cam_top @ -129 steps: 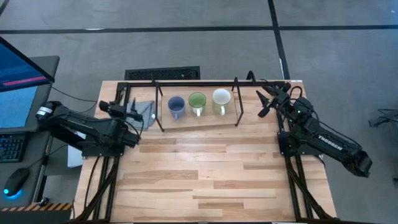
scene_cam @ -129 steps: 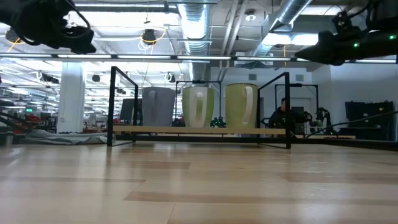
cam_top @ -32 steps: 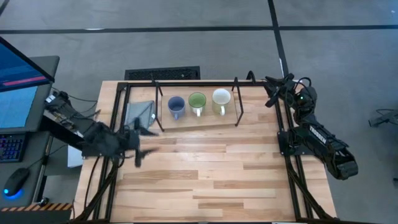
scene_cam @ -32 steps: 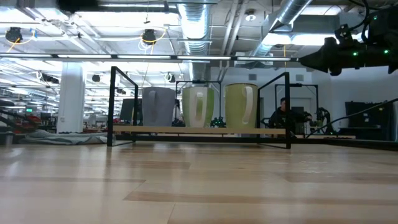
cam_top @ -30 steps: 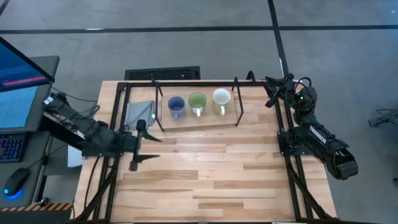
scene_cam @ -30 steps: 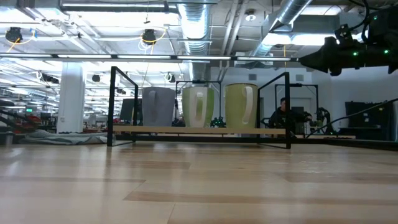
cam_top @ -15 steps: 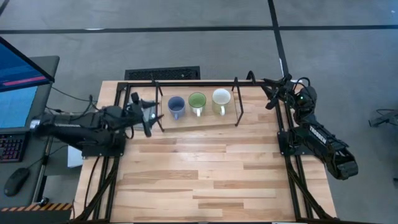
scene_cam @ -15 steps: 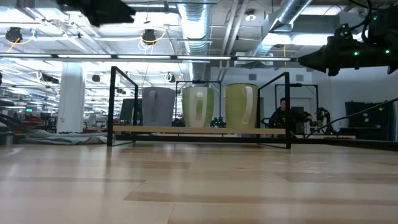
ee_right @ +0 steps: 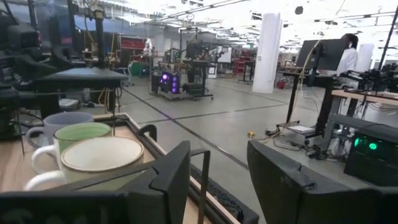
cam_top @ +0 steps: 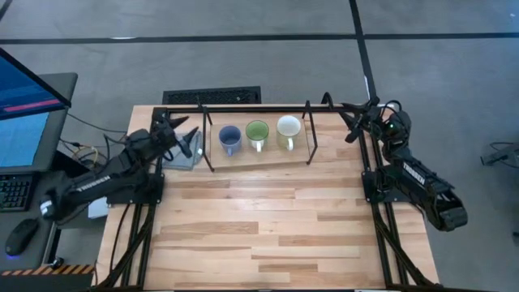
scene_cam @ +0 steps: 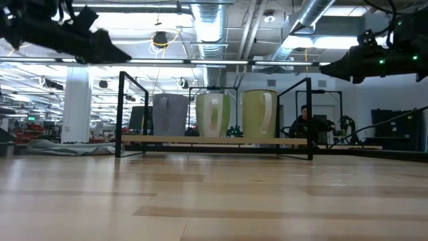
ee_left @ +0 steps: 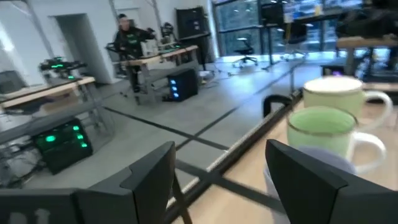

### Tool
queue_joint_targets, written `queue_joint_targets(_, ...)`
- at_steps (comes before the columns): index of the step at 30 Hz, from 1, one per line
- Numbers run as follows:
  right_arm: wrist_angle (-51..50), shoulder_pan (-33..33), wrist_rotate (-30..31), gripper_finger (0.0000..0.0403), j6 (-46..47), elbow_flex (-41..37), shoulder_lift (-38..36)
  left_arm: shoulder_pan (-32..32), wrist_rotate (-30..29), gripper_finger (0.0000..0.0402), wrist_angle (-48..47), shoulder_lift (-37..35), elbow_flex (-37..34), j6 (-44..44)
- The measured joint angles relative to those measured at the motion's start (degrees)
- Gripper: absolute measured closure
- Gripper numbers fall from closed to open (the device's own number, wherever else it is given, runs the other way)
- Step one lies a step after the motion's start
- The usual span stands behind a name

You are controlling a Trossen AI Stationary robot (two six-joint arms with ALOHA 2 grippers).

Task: Stack small to large cups/mugs on shelf
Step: Return to home position

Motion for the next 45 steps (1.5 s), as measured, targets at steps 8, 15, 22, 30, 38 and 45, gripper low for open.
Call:
queue_joint_targets(8,3.03,-1.28,-0.02,0.0221,-1.19,-0.02,3.94,12.82,11.55,0.0159,3.46,-0.33,-5.67,-1.42)
queue_joint_targets(15,4.13,-6.11,-3.23,0.0221,0.27,-0.02,5.87,17.21,13.96,0.0159,4.46,-2.79,-6.46,-1.74)
queue_joint_targets(22,4.70,-7.90,-7.28,0.0221,1.85,0.00,5.44,18.67,15.01,0.0159,-1.30,-8.13,-6.46,-1.86)
queue_joint_targets(30,-0.09,-4.13,1.04,0.0221,6.32,0.00,-0.86,18.67,16.50,0.0159,-11.48,-17.82,-6.46,-3.53)
queue_joint_targets(38,-11.76,7.03,20.21,0.0221,3.78,-0.02,-9.00,18.26,16.77,0.0159,-18.19,-22.05,-6.44,-5.11)
queue_joint_targets(45,-20.70,15.51,33.41,0.0221,0.09,-0.02,-15.79,17.11,18.04,0.0159,-19.45,-22.21,-6.44,-4.94)
